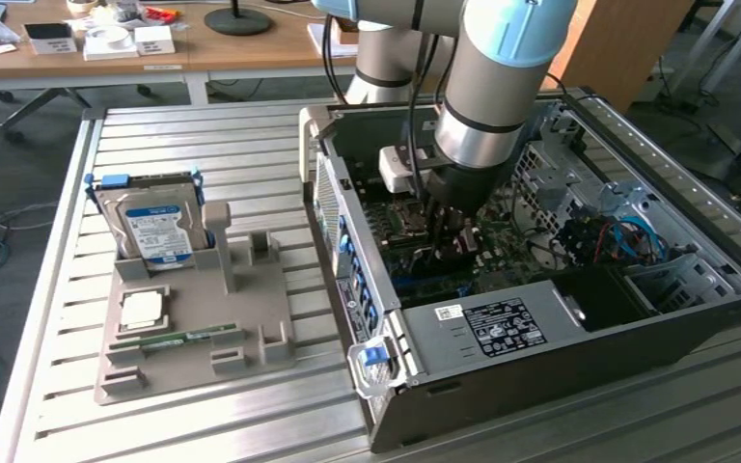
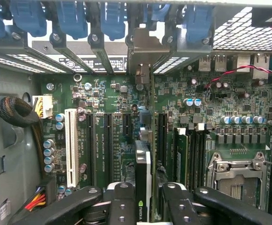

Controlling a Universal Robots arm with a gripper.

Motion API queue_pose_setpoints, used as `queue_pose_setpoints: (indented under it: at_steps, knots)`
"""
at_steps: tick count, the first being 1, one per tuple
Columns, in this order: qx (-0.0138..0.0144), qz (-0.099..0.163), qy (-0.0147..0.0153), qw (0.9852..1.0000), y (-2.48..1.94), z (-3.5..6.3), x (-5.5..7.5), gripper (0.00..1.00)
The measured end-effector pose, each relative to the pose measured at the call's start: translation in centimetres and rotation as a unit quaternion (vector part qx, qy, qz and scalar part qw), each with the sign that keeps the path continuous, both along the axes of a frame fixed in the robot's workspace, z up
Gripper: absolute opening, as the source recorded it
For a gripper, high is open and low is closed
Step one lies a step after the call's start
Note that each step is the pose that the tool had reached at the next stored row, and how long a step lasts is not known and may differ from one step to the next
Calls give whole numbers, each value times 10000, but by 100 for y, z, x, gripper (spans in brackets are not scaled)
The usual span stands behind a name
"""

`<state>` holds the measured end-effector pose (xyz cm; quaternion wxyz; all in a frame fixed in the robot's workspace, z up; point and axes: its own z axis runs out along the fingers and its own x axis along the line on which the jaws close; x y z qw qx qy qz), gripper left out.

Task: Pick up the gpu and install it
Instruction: 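Insert the gpu into the slot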

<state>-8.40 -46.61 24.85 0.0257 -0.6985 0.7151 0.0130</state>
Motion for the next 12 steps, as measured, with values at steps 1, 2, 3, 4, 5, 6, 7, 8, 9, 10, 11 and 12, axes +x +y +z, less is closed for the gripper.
queue_pose_setpoints:
  at_steps: [1,2,3,4,5,6,7,8,9,10,11,12]
  knots:
    - [0,0,0,10000,0,0,0,27]
    - [0,0,0,10000,0,0,0,27]
    - [0,0,0,10000,0,0,0,27]
    - [0,0,0,10000,0,0,0,27]
    - [0,0,0,10000,0,0,0,27]
    - [0,0,0,10000,0,0,0,27]
    - [0,0,0,10000,2,0,0,27]
    - [0,0,0,10000,4,0,0,27]
    - [0,0,0,10000,5,0,0,27]
    - [0,0,0,10000,6,0,0,27]
    - [0,0,0,10000,7,0,0,27]
    - [0,0,0,10000,7,0,-1,27]
